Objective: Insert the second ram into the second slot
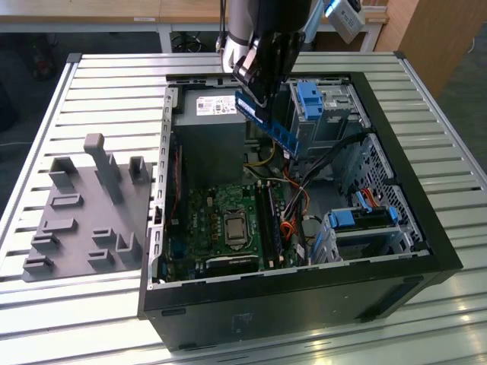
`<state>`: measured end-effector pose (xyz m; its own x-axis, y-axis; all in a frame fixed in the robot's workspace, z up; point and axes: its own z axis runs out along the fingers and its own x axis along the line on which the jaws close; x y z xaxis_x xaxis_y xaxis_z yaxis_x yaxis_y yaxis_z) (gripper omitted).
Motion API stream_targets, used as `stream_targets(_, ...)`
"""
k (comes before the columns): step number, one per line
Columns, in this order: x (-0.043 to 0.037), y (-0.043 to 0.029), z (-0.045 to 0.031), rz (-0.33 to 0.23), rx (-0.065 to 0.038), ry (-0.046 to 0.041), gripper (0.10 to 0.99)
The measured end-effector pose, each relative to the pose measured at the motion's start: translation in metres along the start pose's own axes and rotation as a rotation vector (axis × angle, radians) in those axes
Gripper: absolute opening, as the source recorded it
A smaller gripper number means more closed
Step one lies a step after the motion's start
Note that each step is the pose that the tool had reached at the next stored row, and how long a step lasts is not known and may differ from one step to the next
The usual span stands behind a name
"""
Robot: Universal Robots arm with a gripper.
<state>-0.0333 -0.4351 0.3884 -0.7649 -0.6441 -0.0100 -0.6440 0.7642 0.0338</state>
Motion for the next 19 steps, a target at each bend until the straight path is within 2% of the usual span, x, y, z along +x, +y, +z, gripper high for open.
stream_targets(19, 0.0, 0.0, 0.0001, 0.163, 0.002, -0.0051, 0.122)
